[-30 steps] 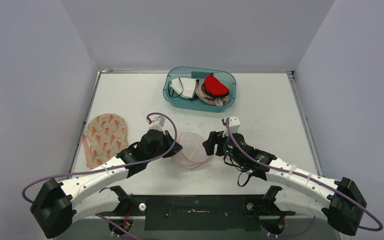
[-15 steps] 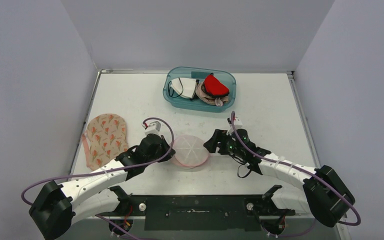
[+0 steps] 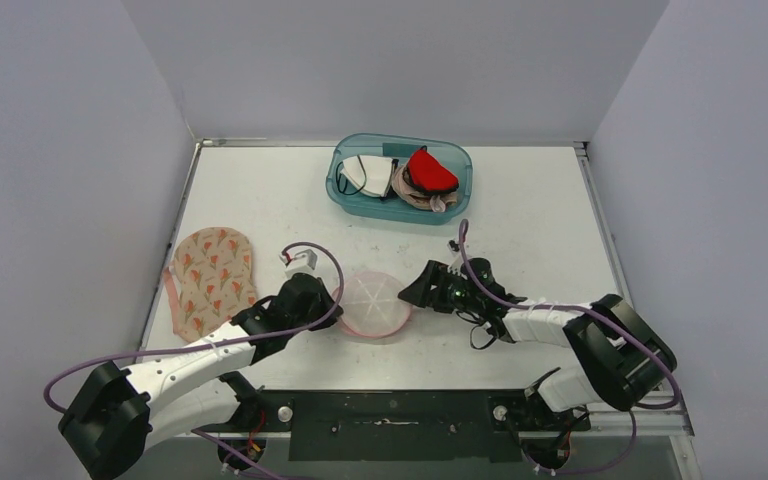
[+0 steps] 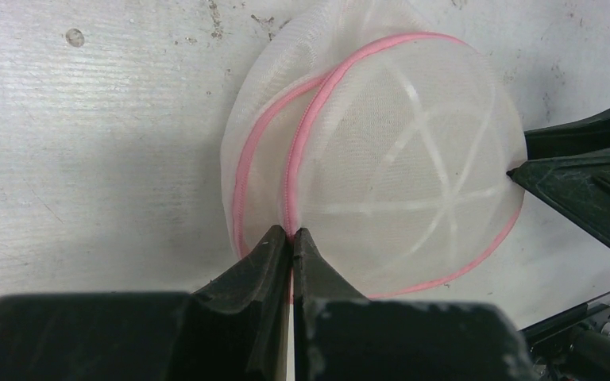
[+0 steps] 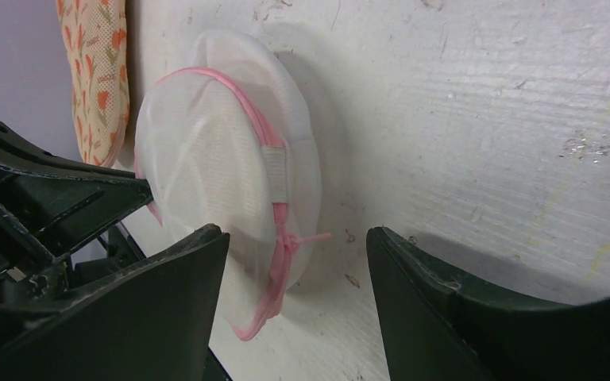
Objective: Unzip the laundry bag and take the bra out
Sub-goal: Move the laundry bag to the center of the board.
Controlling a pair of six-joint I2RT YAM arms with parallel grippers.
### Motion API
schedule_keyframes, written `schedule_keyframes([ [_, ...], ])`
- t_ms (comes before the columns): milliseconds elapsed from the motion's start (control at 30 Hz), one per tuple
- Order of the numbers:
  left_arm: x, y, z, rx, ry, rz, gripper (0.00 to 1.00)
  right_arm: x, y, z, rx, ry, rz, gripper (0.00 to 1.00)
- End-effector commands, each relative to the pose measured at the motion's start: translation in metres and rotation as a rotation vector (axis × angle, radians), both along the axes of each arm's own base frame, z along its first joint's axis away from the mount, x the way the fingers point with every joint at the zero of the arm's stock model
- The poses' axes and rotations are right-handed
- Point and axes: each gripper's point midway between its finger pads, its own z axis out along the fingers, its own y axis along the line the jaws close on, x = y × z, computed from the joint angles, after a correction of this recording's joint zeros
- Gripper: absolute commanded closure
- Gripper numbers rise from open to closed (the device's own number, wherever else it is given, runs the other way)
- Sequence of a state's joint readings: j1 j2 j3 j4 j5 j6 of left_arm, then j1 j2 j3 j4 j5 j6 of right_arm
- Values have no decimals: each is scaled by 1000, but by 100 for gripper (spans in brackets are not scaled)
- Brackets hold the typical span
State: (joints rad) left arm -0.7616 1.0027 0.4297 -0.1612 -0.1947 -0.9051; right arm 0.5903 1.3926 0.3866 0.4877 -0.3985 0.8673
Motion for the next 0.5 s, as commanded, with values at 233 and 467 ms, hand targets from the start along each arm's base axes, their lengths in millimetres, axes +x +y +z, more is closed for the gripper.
schedule_keyframes([
  [233,9,-4,8,-38,-45,2,100,11,27,25,151,-41,47,70],
  [467,10,-4,16,-43,-61,4,100,11,28,23,95,-56,53,95],
])
